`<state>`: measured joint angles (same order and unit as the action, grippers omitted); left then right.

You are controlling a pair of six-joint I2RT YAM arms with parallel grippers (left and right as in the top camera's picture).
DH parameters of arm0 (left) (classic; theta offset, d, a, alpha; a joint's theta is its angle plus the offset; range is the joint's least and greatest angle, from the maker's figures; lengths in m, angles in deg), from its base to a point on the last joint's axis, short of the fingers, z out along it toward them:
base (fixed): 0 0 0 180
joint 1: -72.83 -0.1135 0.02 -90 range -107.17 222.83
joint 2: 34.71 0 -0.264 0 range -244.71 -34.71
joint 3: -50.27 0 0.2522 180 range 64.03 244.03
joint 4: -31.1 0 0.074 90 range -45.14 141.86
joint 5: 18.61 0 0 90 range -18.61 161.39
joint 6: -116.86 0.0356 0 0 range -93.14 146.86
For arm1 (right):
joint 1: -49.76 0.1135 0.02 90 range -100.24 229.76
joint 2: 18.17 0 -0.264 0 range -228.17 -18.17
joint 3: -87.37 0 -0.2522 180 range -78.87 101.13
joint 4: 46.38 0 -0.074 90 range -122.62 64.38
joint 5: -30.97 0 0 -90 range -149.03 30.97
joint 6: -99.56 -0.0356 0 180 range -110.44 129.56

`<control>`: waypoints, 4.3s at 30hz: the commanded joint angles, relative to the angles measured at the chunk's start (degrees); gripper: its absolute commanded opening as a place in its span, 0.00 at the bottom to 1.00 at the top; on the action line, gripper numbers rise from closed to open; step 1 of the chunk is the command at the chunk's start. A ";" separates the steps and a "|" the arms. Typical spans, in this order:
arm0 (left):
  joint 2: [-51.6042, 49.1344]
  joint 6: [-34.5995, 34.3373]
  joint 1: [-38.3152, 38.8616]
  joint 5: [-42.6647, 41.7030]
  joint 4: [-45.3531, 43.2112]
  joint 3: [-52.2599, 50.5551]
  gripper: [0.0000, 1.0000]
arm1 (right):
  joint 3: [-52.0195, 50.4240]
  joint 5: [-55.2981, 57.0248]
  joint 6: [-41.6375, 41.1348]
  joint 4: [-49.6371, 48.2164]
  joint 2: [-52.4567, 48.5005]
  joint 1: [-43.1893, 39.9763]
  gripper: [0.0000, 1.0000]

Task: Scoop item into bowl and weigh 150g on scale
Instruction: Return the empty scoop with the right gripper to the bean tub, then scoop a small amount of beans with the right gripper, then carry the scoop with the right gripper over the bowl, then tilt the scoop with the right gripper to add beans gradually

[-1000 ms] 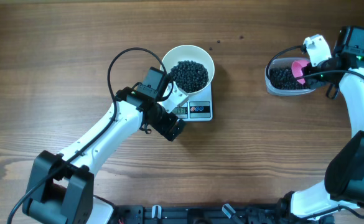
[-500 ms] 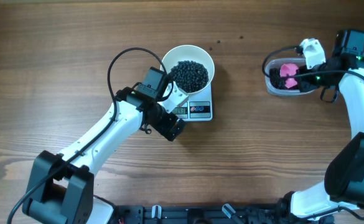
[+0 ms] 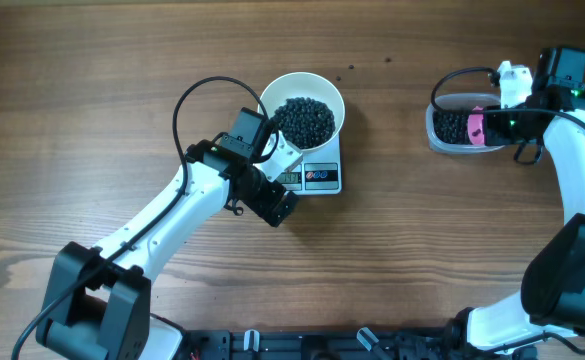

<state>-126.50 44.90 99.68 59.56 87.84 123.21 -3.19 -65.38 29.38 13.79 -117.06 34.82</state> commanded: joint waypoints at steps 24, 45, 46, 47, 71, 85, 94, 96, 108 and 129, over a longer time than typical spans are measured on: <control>0.61 -0.35 0.04 -0.50 -0.15 -0.37 1.00 | 0.22 3.06 1.18 0.28 1.11 2.93 0.04; 0.61 -0.35 0.04 -0.50 -0.15 -0.37 1.00 | -5.44 -8.81 -15.91 -8.81 2.69 -2.69 0.04; 0.61 -0.35 0.04 -0.50 -0.15 -0.37 1.00 | -5.44 -9.01 -15.91 -9.09 3.58 -3.34 0.04; 0.61 -0.35 0.04 -0.50 -0.15 -0.37 1.00 | -5.44 -9.73 -15.91 -9.40 4.48 -3.96 0.04; 0.61 -0.35 0.04 -0.50 -0.15 -0.37 1.00 | -5.46 -47.84 -15.54 -9.57 6.64 -9.99 0.04; 0.61 -0.35 0.04 -0.50 -0.15 -0.37 1.00 | -5.46 -49.07 -25.90 -25.55 6.47 4.22 0.04; 0.61 -0.35 0.04 -0.50 -0.15 -0.37 1.00 | -5.46 -43.63 -29.29 -31.21 6.43 14.60 0.04; 0.61 -0.35 0.04 -0.50 -0.15 -0.37 1.00 | -5.46 -43.56 -29.27 -31.45 6.43 15.87 0.04; 0.61 -0.35 0.04 -0.50 -0.15 -0.37 1.00 | -5.46 -41.27 -18.82 -31.85 4.07 23.67 0.04; 0.61 -0.35 0.04 -0.52 -0.15 -0.37 1.00 | -3.15 -31.12 21.00 -32.26 9.70 26.43 0.04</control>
<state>-126.50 44.88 99.68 59.56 87.84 123.21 -8.29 -100.65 42.49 -17.79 -111.03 60.04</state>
